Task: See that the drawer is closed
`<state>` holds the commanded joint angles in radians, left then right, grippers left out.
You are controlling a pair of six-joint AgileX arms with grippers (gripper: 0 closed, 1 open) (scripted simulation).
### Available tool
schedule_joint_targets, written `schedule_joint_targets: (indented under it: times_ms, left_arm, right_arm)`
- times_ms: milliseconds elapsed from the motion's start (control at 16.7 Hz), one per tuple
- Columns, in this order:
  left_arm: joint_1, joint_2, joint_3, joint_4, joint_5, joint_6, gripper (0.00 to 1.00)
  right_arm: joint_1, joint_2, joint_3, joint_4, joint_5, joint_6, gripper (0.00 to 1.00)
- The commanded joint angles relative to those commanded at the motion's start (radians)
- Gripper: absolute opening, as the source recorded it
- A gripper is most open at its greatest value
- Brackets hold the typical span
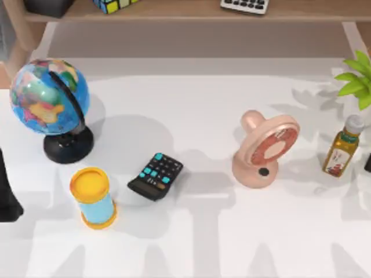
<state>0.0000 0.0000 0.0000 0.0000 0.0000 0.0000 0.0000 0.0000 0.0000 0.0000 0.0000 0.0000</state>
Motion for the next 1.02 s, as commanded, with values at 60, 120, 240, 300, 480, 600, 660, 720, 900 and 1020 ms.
schedule_joint_targets:
  times_ms: [60,120,240,300,480,600,660,720,900,1020]
  left_arm:
    - [0.000,0.000,0.000,0.000,0.000,0.000,1.00]
    - [0.000,0.000,0.000,0.000,0.000,0.000,1.00]
    - [0.000,0.000,0.000,0.000,0.000,0.000,1.00]
    - [0.000,0.000,0.000,0.000,0.000,0.000,1.00]
    - [0.000,0.000,0.000,0.000,0.000,0.000,1.00]
    - [0.000,0.000,0.000,0.000,0.000,0.000,1.00]
    - [0.000,0.000,0.000,0.000,0.000,0.000,1.00]
    - [0.000,0.000,0.000,0.000,0.000,0.000,1.00]
    - [0.000,0.000,0.000,0.000,0.000,0.000,1.00]
    - [0.000,0.000,0.000,0.000,0.000,0.000,1.00]
  right_arm:
    - [0.000,0.000,0.000,0.000,0.000,0.000,1.00]
    - [-0.001,0.002,0.002,0.001,-0.001,0.000,1.00]
    - [-0.022,0.035,0.033,0.023,-0.022,-0.001,1.00]
    - [-0.041,0.067,0.060,0.042,-0.041,-0.001,1.00]
    - [-0.129,0.229,0.174,0.117,-0.122,-0.002,1.00]
    - [-0.203,0.380,0.265,0.175,-0.189,-0.001,1.00]
    - [-0.243,0.463,0.313,0.206,-0.225,0.000,1.00]
    - [-0.283,0.548,0.361,0.236,-0.263,0.001,1.00]
    - [-0.403,0.802,0.505,0.328,-0.376,0.007,1.00]
    - [-0.473,0.958,0.593,0.383,-0.447,0.011,1.00]
